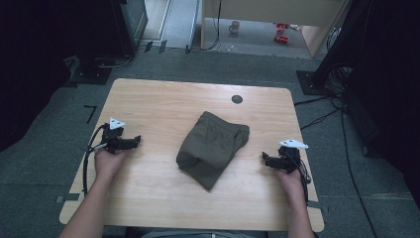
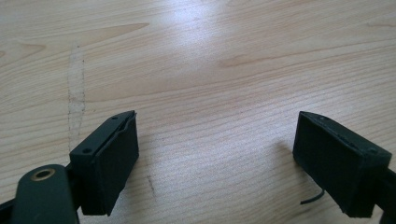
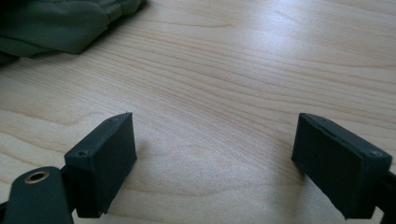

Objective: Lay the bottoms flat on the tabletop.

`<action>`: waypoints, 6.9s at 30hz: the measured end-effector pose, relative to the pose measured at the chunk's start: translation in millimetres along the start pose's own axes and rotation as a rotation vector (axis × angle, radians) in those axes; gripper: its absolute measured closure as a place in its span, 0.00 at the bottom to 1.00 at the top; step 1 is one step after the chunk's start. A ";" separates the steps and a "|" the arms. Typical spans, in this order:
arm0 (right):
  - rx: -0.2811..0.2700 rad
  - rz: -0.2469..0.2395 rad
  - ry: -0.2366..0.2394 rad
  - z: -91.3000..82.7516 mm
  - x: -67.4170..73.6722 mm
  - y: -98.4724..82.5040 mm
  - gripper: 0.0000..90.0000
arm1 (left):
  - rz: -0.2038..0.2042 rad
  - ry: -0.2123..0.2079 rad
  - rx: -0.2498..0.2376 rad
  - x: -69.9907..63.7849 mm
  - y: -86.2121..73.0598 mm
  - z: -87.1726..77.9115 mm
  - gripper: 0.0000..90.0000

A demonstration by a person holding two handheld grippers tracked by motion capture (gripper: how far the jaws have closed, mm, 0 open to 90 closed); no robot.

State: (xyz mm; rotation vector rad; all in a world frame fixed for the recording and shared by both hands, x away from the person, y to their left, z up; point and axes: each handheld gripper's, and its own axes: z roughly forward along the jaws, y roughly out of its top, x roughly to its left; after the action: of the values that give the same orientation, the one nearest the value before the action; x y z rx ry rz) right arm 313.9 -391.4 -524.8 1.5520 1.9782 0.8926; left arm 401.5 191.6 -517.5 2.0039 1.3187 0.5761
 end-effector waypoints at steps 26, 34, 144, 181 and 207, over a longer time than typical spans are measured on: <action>0.000 -0.001 0.002 0.0 0.1 0.0 0.14 | -0.004 0.004 -0.001 -1.1 -0.1 -0.3 0.16; 0.000 -0.002 0.002 0.0 0.1 0.0 0.14 | 0.007 -0.010 -0.013 -3.5 -0.9 -2.6 0.28; -0.006 -0.016 0.180 -24.5 52.6 9.1 0.56 | 0.466 -0.530 -0.100 -184.0 53.3 -50.1 0.71; 0.034 -0.179 0.288 32.4 134.2 46.4 0.89 | 0.118 -0.449 -0.108 -109.9 53.7 -42.4 0.93; 0.036 -0.209 0.275 35.1 135.3 44.5 0.91 | -0.021 -0.360 -0.056 -48.9 44.1 -1.9 0.69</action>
State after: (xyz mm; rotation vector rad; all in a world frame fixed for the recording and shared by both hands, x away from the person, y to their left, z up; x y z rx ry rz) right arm 334.3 -246.6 -511.9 1.2653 2.3095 1.0320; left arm 408.6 135.2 -484.2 1.9347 1.0901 0.2232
